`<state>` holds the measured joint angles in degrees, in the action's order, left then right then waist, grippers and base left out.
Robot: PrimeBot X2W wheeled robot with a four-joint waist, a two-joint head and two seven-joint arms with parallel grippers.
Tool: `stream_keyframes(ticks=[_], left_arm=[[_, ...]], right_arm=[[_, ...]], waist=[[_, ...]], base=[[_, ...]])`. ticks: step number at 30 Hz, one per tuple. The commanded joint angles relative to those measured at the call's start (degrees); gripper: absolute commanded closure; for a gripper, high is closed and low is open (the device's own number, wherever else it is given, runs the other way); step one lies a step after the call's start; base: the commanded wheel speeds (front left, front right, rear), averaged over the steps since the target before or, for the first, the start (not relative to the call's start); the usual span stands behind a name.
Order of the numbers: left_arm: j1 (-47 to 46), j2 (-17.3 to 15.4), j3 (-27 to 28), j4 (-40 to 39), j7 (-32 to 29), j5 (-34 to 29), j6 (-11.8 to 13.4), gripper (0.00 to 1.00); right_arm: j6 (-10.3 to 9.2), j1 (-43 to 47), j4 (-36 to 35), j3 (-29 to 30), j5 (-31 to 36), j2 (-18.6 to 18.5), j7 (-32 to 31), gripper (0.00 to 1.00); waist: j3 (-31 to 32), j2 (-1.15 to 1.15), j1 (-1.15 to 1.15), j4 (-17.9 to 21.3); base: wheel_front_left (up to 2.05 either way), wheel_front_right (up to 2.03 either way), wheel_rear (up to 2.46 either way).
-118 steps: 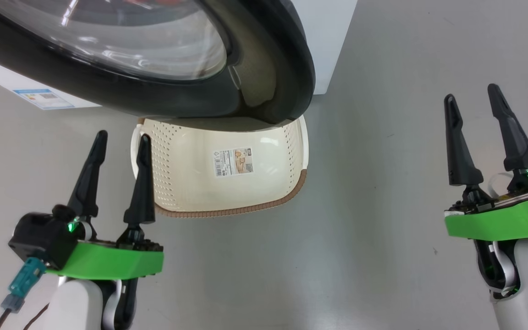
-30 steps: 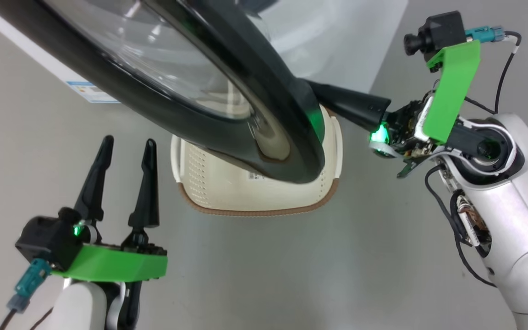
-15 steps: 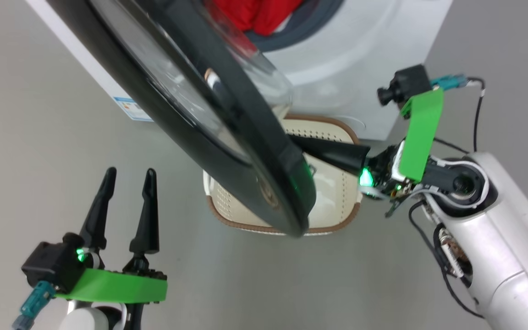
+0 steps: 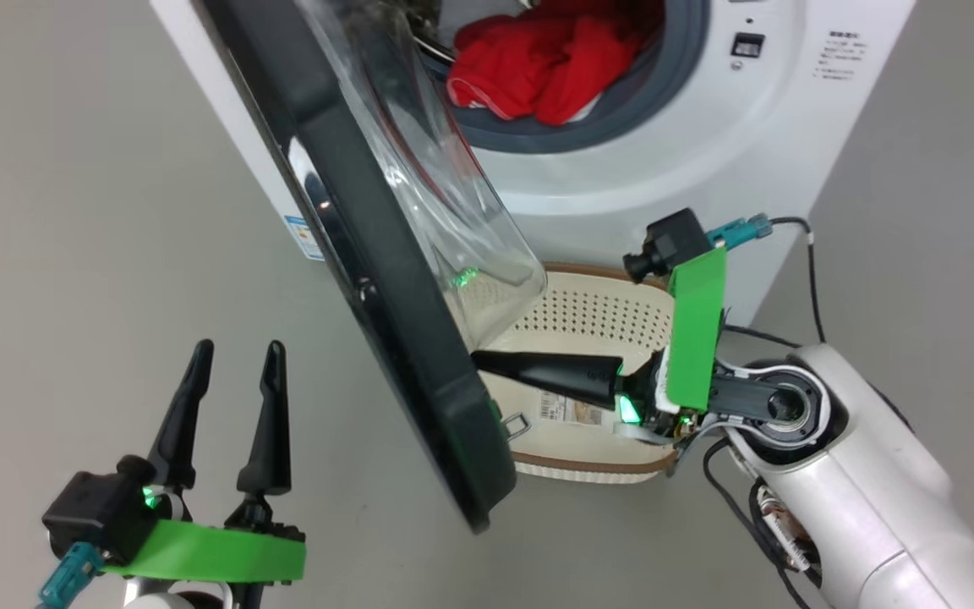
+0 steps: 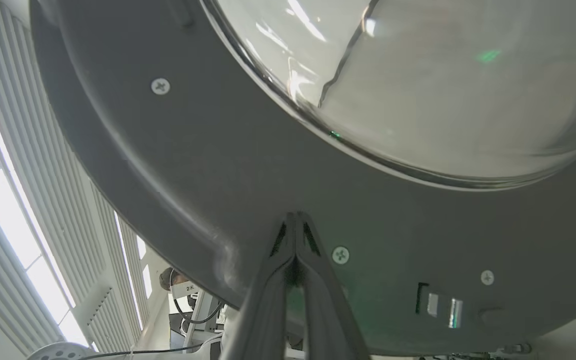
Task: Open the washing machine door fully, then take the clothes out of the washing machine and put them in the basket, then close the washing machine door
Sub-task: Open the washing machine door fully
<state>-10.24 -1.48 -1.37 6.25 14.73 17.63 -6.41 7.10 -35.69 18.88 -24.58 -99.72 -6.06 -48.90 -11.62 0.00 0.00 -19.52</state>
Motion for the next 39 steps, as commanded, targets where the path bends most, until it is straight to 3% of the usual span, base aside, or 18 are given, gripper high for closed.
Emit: stream_keyframes(ticks=[1,16,27,34,35,37,38,39], left_arm=[[0.6,-1.4,2.0,-1.2,0.3,-0.3,0.4,0.00],[2.2,-1.4,0.4,-0.3,0.3,0.7,0.7,0.00],[4.0,-1.4,1.8,-2.0,0.3,1.3,1.5,0.00],[4.4,-1.4,1.5,-1.7,0.3,1.1,1.6,0.00],[4.4,-1.4,1.3,-1.5,0.3,1.0,1.5,0.00],[4.3,-1.4,1.1,-1.0,0.3,0.8,1.4,0.00],[4.3,-1.4,1.0,-0.6,0.3,0.6,1.3,0.00],[4.2,-1.4,0.9,-0.3,0.3,0.4,1.2,0.00]], right_arm=[[0.39,1.0,-1.0,-1.5,0.4,2.2,0.2,1.00],[0.39,2.2,1.7,-4.2,1.1,3.1,1.7,1.00],[0.39,-0.4,3.4,-8.7,-1.5,3.2,3.1,1.00],[0.39,-0.4,4.8,-8.6,-1.1,3.2,5.5,1.00],[0.39,-0.3,5.0,-8.3,-0.5,3.2,6.2,0.81],[0.39,-0.2,4.7,-8.0,1.8,2.7,7.5,0.23],[0.39,0.1,4.2,-7.9,3.3,2.2,8.4,0.00],[0.39,0.4,3.7,-7.7,4.8,1.7,9.6,0.00]], waist=[[1.9,0.00,0.00,-2.4],[5.5,0.00,0.00,-11.1],[5.5,0.00,0.00,-11.7],[6.2,0.00,0.00,-11.5],[6.3,0.00,0.00,-11.4],[6.6,0.00,0.00,-11.2],[6.8,0.00,0.00,-11.1],[7.0,0.00,0.00,-11.0]], base=[[0.00,0.00,0.00],[0.00,0.00,0.00],[0.00,0.00,0.00],[0.00,0.00,0.00],[0.00,0.00,0.00],[0.00,0.00,0.00],[0.00,0.00,0.00],[0.00,0.00,0.00]])
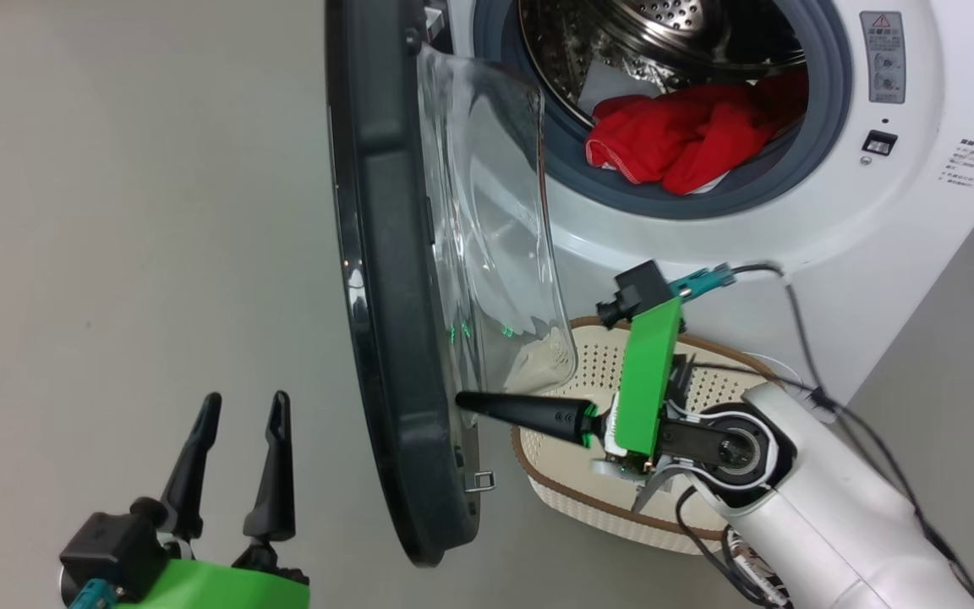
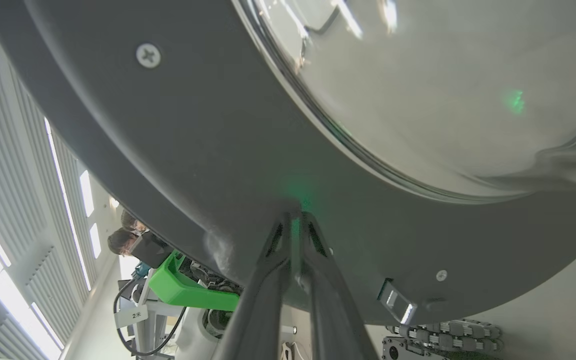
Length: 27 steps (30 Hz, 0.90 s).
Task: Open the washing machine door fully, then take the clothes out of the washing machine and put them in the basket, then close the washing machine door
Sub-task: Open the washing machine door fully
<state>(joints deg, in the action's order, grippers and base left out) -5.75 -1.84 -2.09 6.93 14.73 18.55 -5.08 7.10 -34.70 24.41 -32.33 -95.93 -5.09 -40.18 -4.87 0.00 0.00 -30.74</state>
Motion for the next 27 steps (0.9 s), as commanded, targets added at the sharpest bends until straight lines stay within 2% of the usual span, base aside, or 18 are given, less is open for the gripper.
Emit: stream_keyframes(ticks=[1,5,9,13,14,20,27], left_arm=[[-0.4,-1.0,1.6,-0.7,0.3,-0.7,-0.2,0.00],[-0.7,-1.0,1.4,0.6,0.3,-1.2,-0.5,0.00],[-0.8,-1.0,1.6,1.7,0.3,-2.4,-0.8,0.00],[-1.0,-1.0,1.8,2.6,0.3,-2.9,-0.9,0.00],[-1.0,-1.0,1.8,2.6,0.3,-2.9,-0.9,0.00],[-1.2,-1.0,2.2,3.2,0.3,-3.2,-1.1,0.00],[-0.6,-1.0,2.6,3.2,0.3,-4.0,-0.6,0.00]], right_arm=[[0.39,-0.2,-2.6,0.0,2.5,0.0,2.0,0.00],[0.39,1.6,-6.5,-1.4,11.6,-4.1,9.0,0.00],[0.39,2.9,-9.5,-6.7,22.8,-9.7,17.7,0.00],[0.39,3.6,-9.2,-10.0,28.5,-13.0,25.9,0.00],[0.39,3.6,-9.2,-10.0,28.5,-13.0,25.9,0.00],[0.39,5.1,-3.9,-10.1,36.1,-15.1,38.9,0.00],[0.39,7.2,6.2,-5.0,49.2,-13.3,51.2,0.00]], waist=[[0.5,0.00,0.00,0.3],[1.3,0.00,0.00,0.7],[1.7,0.00,0.00,1.8],[2.0,0.00,0.00,2.6],[2.0,0.00,0.00,2.6],[2.9,0.00,0.00,2.9],[3.3,0.00,0.00,3.5]], base=[[0.00,0.00,0.00],[0.00,0.00,0.00],[0.00,0.00,0.00],[0.00,0.00,0.00],[0.00,0.00,0.00],[0.00,0.00,0.00],[0.00,0.00,0.00]])
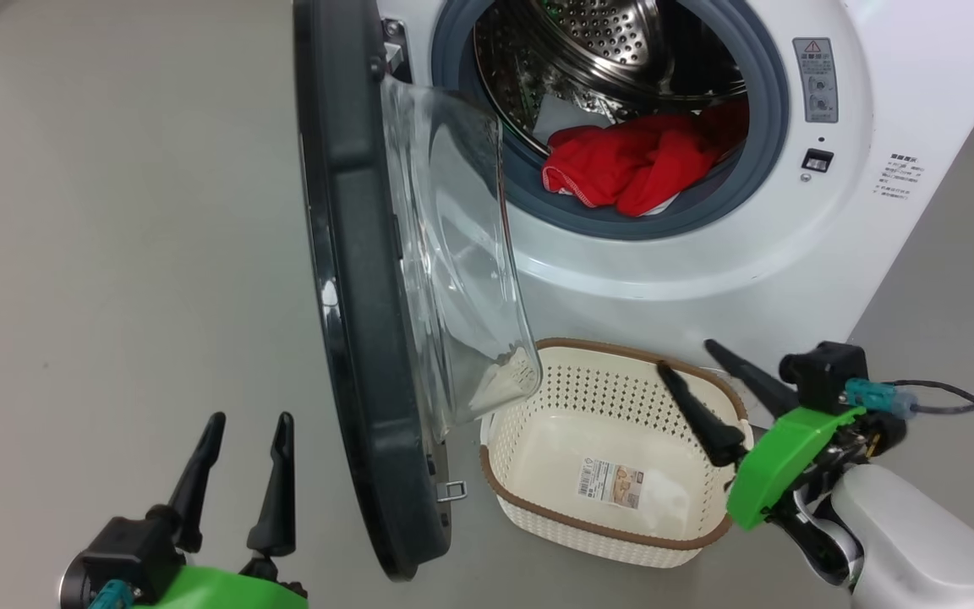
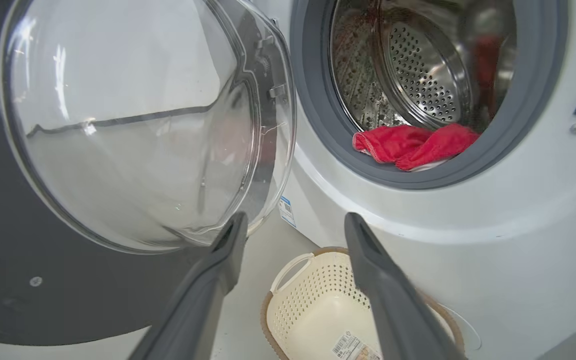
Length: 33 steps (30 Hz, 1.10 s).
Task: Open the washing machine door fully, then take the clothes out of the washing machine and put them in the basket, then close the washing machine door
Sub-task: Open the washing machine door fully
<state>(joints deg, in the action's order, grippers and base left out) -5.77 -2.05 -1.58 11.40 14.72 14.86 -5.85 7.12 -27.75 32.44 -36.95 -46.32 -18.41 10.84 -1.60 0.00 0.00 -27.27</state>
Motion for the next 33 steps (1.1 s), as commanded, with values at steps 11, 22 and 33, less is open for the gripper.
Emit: stream_keyframes(ticks=[11,22,33], left_arm=[[-0.5,-0.8,2.0,-2.4,0.3,-0.9,1.8,0.00],[-0.4,-0.8,2.1,-3.0,0.3,-0.4,2.7,0.00],[-0.4,-0.8,2.1,-3.2,0.3,-0.4,2.9,0.00]], right_arm=[[0.36,8.6,-7.0,24.8,30.1,8.7,4.1,0.00],[0.36,18.9,-23.1,35.1,40.9,14.1,4.2,0.00],[0.36,19.7,-23.2,35.4,41.9,14.9,4.2,0.00]], waist=[[-1.0,0.00,0.00,0.5],[-2.1,0.00,0.00,1.2],[-2.4,0.00,0.00,1.3]], base=[[0.00,0.00,0.00],[0.00,0.00,0.00],[0.00,0.00,0.00]])
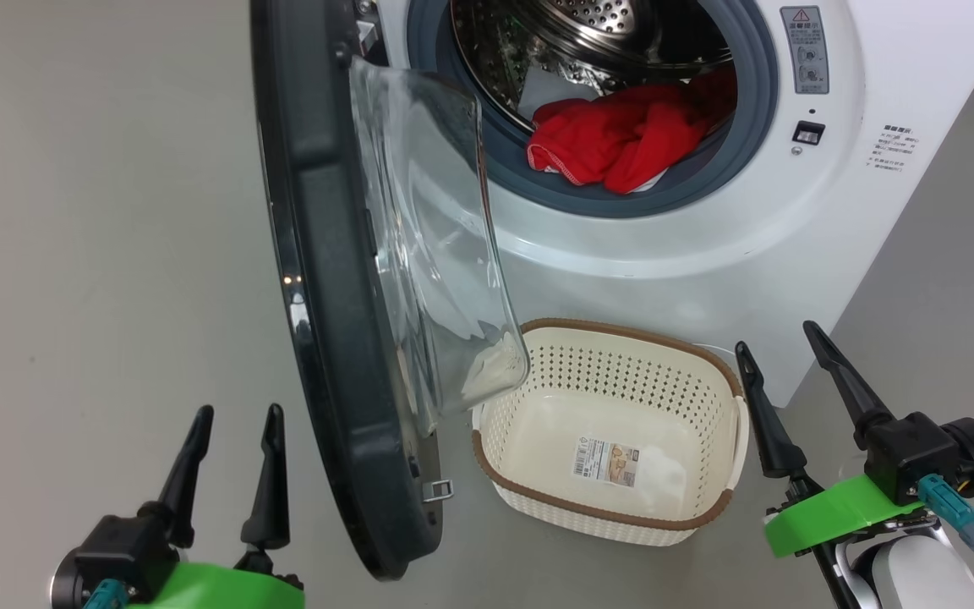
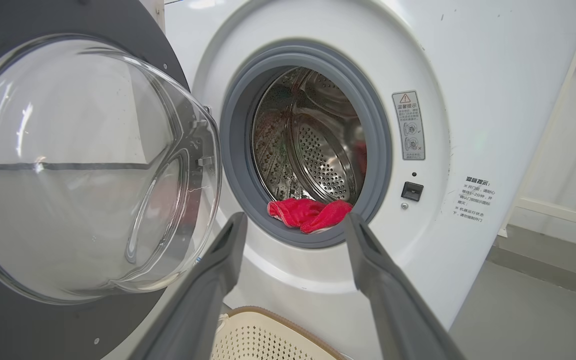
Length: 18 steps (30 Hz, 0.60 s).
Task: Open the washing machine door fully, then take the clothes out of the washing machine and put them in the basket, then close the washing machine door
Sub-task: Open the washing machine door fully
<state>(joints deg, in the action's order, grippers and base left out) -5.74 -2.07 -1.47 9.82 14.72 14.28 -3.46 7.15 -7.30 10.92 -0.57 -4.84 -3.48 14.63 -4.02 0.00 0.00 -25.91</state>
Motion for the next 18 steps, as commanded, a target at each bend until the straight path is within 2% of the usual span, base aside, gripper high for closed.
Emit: stream_keyframes(ticks=[1,18], left_arm=[[-0.4,-0.8,2.0,-1.6,0.3,0.1,0.5,0.00],[-0.7,-0.8,1.6,-2.1,0.3,0.7,1.6,0.00]], right_arm=[[0.34,-0.7,-1.7,-1.0,0.5,0.0,0.4,0.00],[0.34,-1.0,-0.6,-3.4,-5.4,-0.6,0.4,0.00]], waist=[[-0.1,0.00,0.00,0.0],[-0.6,0.00,0.00,-0.2]], base=[[0.00,0.00,0.00],[0.00,0.00,0.00]])
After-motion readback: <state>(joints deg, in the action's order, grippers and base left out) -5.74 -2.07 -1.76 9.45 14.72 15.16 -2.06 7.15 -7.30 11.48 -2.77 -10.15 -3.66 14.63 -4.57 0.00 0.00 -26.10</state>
